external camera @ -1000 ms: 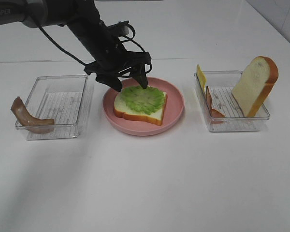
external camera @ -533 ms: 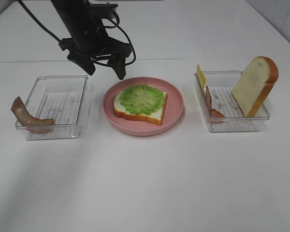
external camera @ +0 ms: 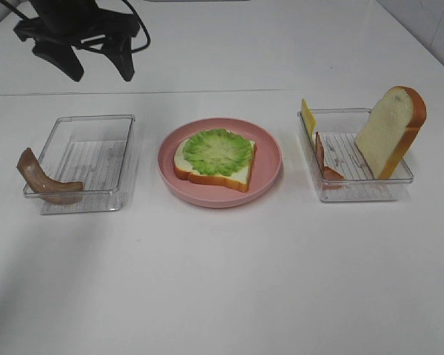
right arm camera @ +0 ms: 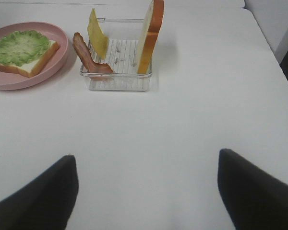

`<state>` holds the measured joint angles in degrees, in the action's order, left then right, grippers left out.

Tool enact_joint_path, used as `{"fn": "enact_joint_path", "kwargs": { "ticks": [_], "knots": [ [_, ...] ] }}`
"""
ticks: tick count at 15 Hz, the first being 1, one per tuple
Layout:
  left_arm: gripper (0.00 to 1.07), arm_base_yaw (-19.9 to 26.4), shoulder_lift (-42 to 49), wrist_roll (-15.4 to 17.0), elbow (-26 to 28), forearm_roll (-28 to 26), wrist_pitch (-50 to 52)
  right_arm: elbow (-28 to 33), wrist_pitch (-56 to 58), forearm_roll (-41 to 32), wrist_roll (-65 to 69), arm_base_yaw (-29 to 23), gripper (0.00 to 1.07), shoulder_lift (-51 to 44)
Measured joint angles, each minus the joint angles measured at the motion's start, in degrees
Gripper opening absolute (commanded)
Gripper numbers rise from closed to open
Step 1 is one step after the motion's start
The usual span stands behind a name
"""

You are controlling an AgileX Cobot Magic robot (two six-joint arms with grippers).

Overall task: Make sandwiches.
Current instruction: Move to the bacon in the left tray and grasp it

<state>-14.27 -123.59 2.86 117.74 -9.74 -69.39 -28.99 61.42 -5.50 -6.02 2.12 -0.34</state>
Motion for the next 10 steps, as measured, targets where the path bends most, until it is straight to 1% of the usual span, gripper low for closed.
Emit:
{"fn": "enact_joint_path", "kwargs": {
  "ticks": [2,5,6,7,8,9,10],
  "knots": [
    [0.76,1.6,5.0,1.3,-2.6,1.2,-0.1,0.0,0.0,0.0,0.0,0.0,0.76,0.0],
    [0.76,3.3,11.8,3.0,-9.3,4.0,-0.1,0.0,0.0,0.0,0.0,0.0,0.76,0.0],
    [0.76,4.4,16.6,3.6,-14.4,5.6,-0.1,0.0,0.0,0.0,0.0,0.0,0.76,0.0],
    [0.76,4.7,18.3,3.7,-16.3,6.4,-0.1,0.0,0.0,0.0,0.0,0.0,0.76,0.0],
    [0.76,5.4,22.3,3.7,-20.9,8.9,-0.2,0.0,0.0,0.0,0.0,0.0,0.76,0.0],
    [0.76,5.5,23.5,3.7,-22.5,10.2,-0.2,0.0,0.0,0.0,0.0,0.0,0.76,0.0],
    [0.76,5.5,25.4,3.7,-25.4,12.3,-0.2,0.0,0.0,0.0,0.0,0.0,0.76,0.0]
  ]
}}
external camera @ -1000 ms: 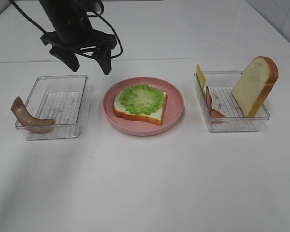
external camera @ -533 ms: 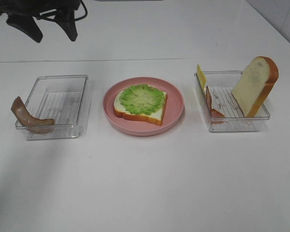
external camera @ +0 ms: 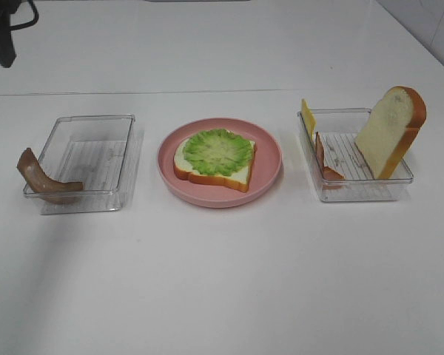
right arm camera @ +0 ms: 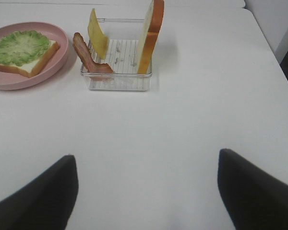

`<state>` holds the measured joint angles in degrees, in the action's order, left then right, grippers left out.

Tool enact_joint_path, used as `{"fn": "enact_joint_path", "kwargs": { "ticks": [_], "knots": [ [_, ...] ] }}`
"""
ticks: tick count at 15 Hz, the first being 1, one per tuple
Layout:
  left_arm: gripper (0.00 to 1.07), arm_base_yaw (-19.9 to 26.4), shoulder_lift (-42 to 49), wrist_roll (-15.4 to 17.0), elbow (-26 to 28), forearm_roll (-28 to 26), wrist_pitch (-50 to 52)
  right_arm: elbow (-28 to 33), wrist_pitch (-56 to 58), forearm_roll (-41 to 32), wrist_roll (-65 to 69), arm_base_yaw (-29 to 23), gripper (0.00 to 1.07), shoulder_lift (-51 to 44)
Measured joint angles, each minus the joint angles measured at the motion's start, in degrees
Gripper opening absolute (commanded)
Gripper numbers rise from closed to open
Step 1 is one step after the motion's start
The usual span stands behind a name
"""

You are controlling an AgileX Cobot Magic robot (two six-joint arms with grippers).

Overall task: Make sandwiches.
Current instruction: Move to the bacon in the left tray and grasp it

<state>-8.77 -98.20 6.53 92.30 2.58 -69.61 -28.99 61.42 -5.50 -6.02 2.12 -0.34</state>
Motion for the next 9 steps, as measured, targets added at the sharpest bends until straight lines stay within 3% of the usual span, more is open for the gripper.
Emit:
{"fn": "enact_joint_path", "kwargs": {
  "ticks": [1,3,6,9],
  "knots": [
    [0.76,0.0,2.1,0.0,-5.1,2.1,-0.2,0.0,0.0,0.0,0.0,0.0,0.76,0.0],
    [0.76,0.0,2.2,0.1,-9.8,2.6,-0.2,0.0,0.0,0.0,0.0,0.0,0.76,0.0],
    [0.76,0.0,1.8,2.1,-13.9,2.6,1.4,0.0,0.0,0.0,0.0,0.0,0.76,0.0],
    [0.76,0.0,-1.9,5.0,-14.2,2.6,4.8,0.0,0.0,0.0,0.0,0.0,0.76,0.0]
  ]
}}
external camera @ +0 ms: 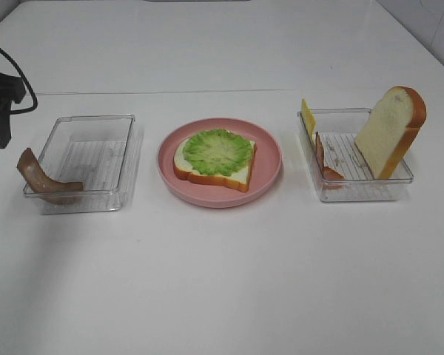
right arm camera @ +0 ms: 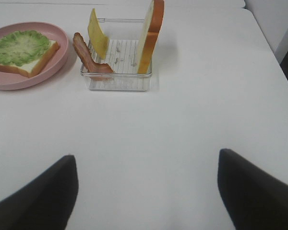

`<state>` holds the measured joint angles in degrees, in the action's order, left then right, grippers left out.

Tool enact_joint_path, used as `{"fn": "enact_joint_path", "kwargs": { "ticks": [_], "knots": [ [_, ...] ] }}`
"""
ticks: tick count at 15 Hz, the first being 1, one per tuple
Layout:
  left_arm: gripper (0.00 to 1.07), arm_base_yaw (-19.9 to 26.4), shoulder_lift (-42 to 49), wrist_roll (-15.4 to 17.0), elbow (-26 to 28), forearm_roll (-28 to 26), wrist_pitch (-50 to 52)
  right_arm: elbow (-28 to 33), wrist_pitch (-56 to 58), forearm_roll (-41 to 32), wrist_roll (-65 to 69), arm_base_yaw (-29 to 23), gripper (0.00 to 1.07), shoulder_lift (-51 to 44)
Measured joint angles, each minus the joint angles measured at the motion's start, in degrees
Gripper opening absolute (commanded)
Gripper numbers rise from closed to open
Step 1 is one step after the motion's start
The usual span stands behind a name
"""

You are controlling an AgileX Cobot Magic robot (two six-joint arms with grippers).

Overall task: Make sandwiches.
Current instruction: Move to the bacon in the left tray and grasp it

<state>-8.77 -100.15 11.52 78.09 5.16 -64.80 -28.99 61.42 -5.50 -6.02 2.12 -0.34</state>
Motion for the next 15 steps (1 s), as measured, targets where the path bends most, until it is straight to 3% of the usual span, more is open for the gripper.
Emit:
{"fn": "enact_joint_path", "kwargs": {
  "ticks": [5,15],
  "knots": [
    [0.75,0.0,-9.5,4.6,-0.3,0.0,7.6,0.0,0.0,0.0,0.0,0.0,0.76,0.0],
    [0.59,0.0,-12.5,5.4,-0.3,-2.0,14.1,0.0,0.0,0.0,0.0,0.0,0.76,0.0]
  ]
}}
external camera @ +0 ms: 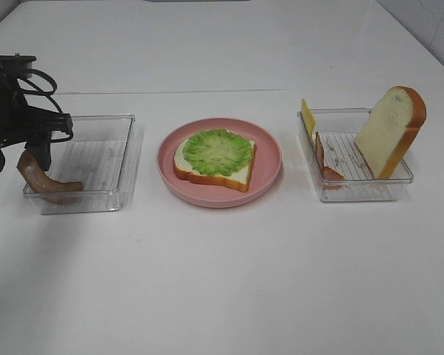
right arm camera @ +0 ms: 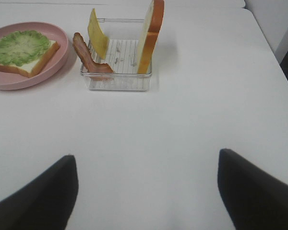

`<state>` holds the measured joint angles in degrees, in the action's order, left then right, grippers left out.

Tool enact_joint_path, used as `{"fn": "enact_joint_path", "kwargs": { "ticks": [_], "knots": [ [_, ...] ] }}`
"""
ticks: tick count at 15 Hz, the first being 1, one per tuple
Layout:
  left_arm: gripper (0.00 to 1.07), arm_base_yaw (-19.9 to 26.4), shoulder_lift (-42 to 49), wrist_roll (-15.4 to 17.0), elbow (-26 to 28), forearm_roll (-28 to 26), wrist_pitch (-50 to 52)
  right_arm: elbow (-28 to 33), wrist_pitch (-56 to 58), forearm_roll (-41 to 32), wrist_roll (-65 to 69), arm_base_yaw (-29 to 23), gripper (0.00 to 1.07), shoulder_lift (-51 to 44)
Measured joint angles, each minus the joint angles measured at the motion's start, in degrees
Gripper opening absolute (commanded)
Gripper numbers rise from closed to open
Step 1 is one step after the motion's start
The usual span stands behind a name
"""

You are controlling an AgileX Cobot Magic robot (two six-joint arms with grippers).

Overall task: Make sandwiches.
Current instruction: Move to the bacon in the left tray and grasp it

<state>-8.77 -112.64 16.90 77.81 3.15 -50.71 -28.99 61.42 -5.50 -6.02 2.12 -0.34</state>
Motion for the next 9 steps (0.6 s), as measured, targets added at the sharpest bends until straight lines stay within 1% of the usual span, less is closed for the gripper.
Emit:
{"fn": "enact_joint_path", "kwargs": {
  "ticks": [2,4,6,8,9],
  "knots": [
    [0.53,0.0,0.0,0.0,0.0,-0.1,0.0,0.0,0.0,0.0,0.0,0.0,0.76,0.0],
    [0.41,0.0,0.0,0.0,0.0,-0.1,0.0,0.0,0.0,0.0,0.0,0.0,0.76,0.0],
    [0.40,0.0,0.0,0.0,0.0,-0.1,0.0,0.0,0.0,0.0,0.0,0.0,0.76,0.0],
    [0.35,0.0,0.0,0.0,0.0,0.1,0.0,0.0,0.0,0.0,0.0,0.0,0.76,0.0],
    [0.35,0.0,0.0,0.1,0.0,0.4,0.1,0.0,0.0,0.0,0.0,0.0,0.76,0.0]
  ]
}}
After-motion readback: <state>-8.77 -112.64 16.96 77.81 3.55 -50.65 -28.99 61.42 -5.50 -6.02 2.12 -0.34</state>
